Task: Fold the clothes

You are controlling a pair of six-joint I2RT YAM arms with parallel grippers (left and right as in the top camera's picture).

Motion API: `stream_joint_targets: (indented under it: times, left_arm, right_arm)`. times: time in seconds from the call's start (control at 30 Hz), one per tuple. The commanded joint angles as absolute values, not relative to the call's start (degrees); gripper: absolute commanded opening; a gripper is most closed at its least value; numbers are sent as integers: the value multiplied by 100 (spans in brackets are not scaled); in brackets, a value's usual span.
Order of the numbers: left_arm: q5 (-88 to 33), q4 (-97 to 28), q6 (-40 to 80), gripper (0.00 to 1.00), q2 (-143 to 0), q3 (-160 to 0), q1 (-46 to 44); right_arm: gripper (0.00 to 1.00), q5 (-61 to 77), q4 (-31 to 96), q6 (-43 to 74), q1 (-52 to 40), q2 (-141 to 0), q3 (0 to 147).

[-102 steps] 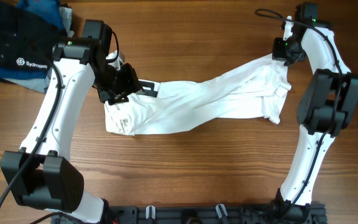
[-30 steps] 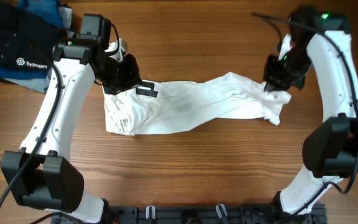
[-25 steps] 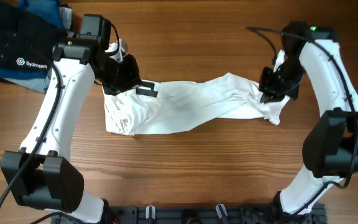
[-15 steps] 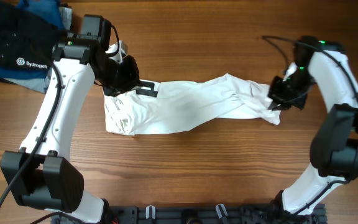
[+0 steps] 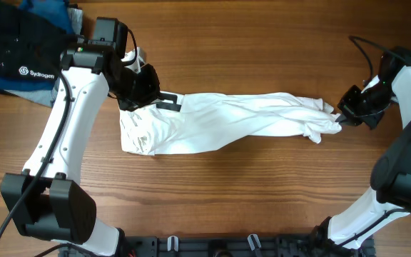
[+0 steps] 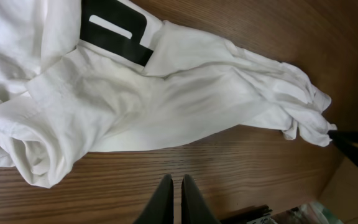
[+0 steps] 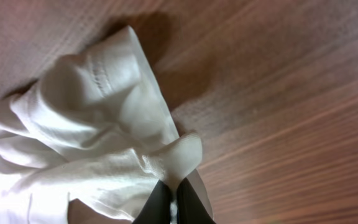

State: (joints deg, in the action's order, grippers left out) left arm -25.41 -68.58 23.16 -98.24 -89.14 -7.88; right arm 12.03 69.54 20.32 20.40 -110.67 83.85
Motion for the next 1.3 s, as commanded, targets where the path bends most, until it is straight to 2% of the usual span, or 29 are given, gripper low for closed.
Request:
stream_joint_targets:
  times: [0.0, 0.07, 0.1, 0.13, 0.17, 0.27, 0.4, 0.5, 0.7, 0.83, 1.07, 1.27]
  left_arm:
    - [-2613, -6864, 2290, 6, -9686, -8969, -805]
    - [-2613, -6864, 2287, 7, -9686, -8969, -805]
    - [-2613, -6866, 2287, 9, -9686, -8969, -805]
    - [-2613, -6866, 2287, 10, -9686, -8969, -805]
    - [-2611, -6864, 2287, 13, -9686, -8969, -805]
    - [-2611, -6864, 2287, 23, -9686, -8969, -805]
    - [-2611, -6864, 2287, 25, -9686, -8969, -805]
    - [-2543, -6851, 2287, 32, -9688, -8949, -805]
    - [-2303, -6862, 2285, 33, -9697, -8947, -805]
    - [-2305, -6873, 2287, 38, -9697, -8947, -805]
    - [-2307, -6864, 2290, 38, -9697, -8947, -805]
    - [-2309, -6884, 2290, 38, -9697, -8947, -805]
  right_arm:
    - [4, 1313, 6751, 2036, 1994, -11118, 8385]
    - [4, 1315, 6641, 2119, 1994, -11122, 8385]
    - [27, 1315, 6602, 2112, 1994, -11122, 8385]
    - [85, 1247, 6525, 2043, 1994, -11124, 8385]
    - [100, 1243, 6449, 1861, 1994, -11126, 8385]
    - [100, 1146, 6357, 1649, 2003, -11159, 8385]
    - [100, 1494, 6292, 1308, 2053, -11378, 8385]
    - [100, 2123, 6254, 884, 2093, -11649, 8385]
    - [100, 2536, 6263, 456, 2104, -12248, 8385]
    - [100, 3240, 6250, -45, 2126, -12346, 8385]
    - [100, 4587, 6139, -926, 2123, -12346, 8385]
    - [100, 4816, 6001, -1142, 2119, -12346, 8385]
